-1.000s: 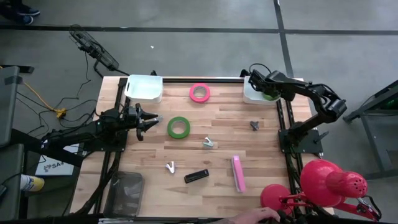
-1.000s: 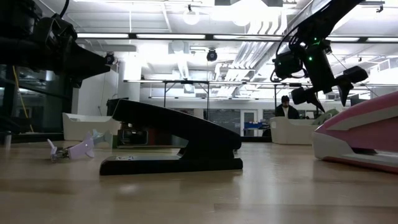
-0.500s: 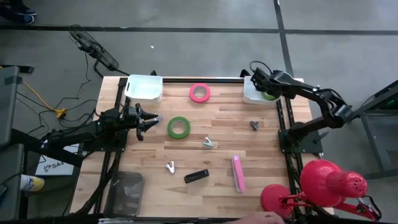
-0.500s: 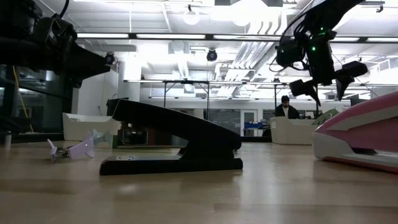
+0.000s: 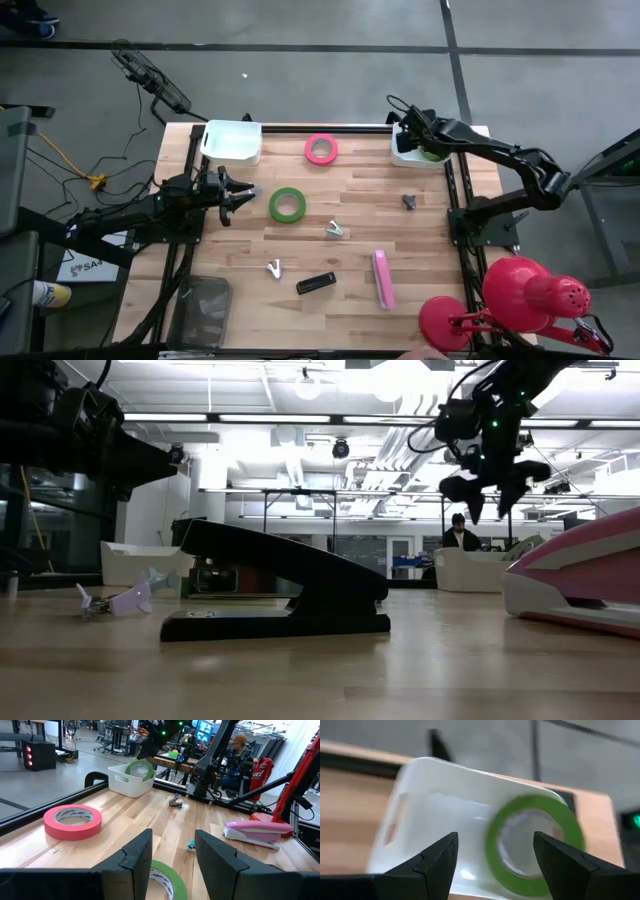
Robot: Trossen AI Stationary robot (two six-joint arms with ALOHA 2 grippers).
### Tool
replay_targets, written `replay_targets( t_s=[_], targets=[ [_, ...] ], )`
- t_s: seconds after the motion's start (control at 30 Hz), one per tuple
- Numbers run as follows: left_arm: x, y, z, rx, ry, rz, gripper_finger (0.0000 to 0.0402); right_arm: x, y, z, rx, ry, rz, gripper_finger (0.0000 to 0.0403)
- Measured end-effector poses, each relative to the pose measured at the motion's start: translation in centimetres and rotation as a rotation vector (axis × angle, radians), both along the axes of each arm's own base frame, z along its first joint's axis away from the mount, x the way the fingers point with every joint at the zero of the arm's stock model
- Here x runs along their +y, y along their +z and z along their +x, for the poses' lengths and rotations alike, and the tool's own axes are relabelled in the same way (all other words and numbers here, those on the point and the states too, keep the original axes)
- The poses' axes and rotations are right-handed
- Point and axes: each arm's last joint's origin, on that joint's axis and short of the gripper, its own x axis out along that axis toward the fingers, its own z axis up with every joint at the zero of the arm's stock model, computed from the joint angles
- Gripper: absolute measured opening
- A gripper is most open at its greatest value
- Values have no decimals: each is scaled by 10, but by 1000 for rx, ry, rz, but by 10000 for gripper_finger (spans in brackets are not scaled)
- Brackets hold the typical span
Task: Pick and place Stapler, Stapler remover, tape
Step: Put the green tape into the right white bin
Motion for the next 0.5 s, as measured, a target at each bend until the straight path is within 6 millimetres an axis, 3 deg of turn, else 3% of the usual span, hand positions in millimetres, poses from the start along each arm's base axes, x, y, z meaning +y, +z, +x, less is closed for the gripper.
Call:
replay_targets(
  t_s=[0.37,0.5],
  targets=[
    [0,0,0,0,0,0,147,6,9,35,-131,603,17,246],
    [0,0,0,0,0,0,147,10,11,42,-151,724,14,246]
  ],
)
